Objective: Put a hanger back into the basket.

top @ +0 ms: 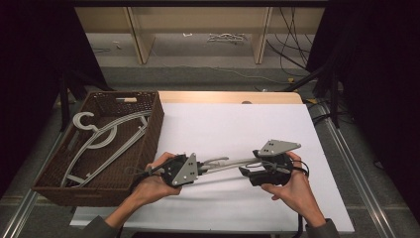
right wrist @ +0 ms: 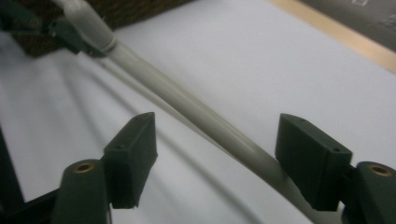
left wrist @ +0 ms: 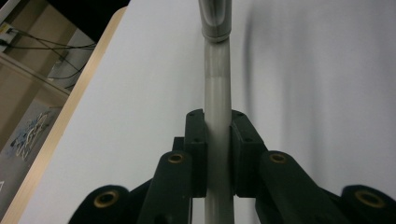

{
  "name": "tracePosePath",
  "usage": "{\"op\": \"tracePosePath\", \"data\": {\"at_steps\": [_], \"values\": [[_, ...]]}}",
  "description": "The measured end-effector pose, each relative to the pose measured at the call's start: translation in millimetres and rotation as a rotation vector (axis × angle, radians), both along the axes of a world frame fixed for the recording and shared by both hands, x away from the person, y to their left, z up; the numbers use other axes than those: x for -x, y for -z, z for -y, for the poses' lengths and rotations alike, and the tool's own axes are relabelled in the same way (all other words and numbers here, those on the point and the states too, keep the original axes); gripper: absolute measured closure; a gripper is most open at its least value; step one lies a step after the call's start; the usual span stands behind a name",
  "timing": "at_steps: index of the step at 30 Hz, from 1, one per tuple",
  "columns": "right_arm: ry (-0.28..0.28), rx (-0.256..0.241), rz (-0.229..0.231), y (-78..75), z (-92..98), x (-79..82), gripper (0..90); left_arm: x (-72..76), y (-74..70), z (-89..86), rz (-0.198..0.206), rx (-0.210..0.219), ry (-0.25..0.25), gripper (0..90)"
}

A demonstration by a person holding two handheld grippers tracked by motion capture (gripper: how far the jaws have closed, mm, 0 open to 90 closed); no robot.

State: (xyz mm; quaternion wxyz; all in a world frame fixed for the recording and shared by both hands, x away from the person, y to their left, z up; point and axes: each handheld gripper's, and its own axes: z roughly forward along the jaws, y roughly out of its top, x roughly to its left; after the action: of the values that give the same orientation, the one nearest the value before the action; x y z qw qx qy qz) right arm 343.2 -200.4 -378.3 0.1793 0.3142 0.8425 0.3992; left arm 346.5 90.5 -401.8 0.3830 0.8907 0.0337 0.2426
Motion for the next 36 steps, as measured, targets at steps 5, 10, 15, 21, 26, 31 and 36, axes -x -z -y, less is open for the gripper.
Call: {"op": "tracePosePath", "data": {"at_steps": [5,10,15,21,26,31,36], "values": [[0.045,-0.056,0.062,-3.1,3.6,-0.7,26.0,-2.7,-2.0,-3.3,-0.02,0.005,-0.047,79.3],[0.091,-0.113,0.089,-5.8,9.7,0.7,23.3,-7.6,-5.5,-9.7,-0.072,0.036,-0.12,79.2],[0.108,-0.139,0.117,-3.4,12.2,2.9,23.0,-13.1,-11.8,-15.4,-0.142,0.087,-0.175,79.2],[0.136,-0.177,0.174,1.6,16.8,9.3,23.1,-18.3,-26.5,-23.9,-0.246,0.192,-0.22,79.2],[0.152,-0.191,0.198,4.2,23.2,19.9,23.1,-14.5,-47.8,-32.4,-0.312,0.274,-0.214,79.2],[0.169,-0.21,0.219,12.2,27.5,21.8,22.3,-9.2,-71.9,-43.5,-0.302,0.306,-0.22,79.2],[0.17,-0.206,0.21,22.7,26.5,25.1,21.2,-5.1,-93.4,-56.7,-0.309,0.318,-0.228,79.2]]}}
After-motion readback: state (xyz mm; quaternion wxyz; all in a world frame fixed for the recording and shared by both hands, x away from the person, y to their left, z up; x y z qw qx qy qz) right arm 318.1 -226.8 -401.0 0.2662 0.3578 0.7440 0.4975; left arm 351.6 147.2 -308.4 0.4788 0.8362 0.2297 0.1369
